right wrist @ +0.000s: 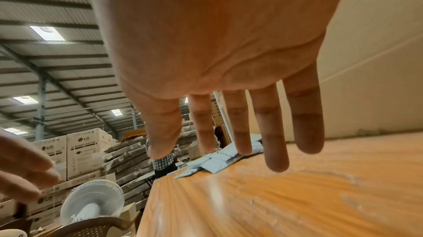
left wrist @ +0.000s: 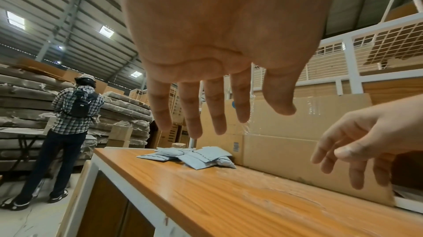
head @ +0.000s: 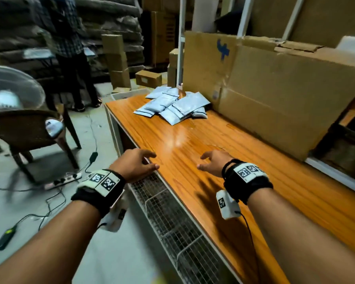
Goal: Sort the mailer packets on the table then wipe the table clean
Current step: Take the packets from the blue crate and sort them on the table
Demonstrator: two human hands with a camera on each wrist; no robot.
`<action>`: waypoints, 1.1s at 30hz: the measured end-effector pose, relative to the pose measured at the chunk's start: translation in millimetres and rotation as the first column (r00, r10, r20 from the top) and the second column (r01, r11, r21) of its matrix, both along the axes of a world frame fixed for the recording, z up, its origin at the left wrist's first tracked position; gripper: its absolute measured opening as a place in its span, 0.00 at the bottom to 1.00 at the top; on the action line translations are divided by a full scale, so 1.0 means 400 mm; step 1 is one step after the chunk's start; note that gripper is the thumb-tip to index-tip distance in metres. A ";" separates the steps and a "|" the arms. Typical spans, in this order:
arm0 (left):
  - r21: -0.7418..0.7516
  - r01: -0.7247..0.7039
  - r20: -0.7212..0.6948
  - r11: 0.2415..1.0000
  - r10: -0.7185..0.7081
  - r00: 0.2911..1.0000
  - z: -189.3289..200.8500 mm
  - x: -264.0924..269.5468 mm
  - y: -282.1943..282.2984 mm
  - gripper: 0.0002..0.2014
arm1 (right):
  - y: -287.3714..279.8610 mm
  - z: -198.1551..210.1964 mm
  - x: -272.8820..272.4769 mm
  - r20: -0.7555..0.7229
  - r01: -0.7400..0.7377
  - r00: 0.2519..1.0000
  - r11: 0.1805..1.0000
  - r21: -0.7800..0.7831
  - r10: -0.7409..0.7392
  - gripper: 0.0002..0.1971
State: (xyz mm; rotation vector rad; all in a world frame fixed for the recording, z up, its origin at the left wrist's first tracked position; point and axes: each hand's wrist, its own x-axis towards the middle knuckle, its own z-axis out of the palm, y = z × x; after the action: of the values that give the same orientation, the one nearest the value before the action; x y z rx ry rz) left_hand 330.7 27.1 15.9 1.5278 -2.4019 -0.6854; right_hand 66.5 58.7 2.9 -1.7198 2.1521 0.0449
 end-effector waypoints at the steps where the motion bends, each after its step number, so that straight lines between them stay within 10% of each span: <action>1: -0.001 0.003 0.002 1.000 -0.003 1.000 -0.004 0.007 -0.032 0.24 | -0.029 -0.009 0.012 0.001 0.005 1.000 1.000 0.010 -0.005 0.28; 18: -0.025 0.163 0.059 0.986 -0.161 0.985 -0.061 -0.142 -0.710 0.22 | -0.659 -0.154 -0.118 -0.033 0.374 0.927 0.926 0.041 -0.373 0.52; 33: -0.115 0.224 0.203 0.968 -0.198 0.959 -0.143 -0.490 -1.058 0.33 | -0.723 -0.227 -0.182 -0.044 0.482 0.871 0.831 0.277 -0.490 0.66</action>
State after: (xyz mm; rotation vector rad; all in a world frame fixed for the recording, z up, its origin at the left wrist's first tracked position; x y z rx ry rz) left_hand 134.6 -396.2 -41.5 1.3493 -2.7202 -0.4164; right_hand -6.5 -230.4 -88.0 -0.9750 2.3635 0.1757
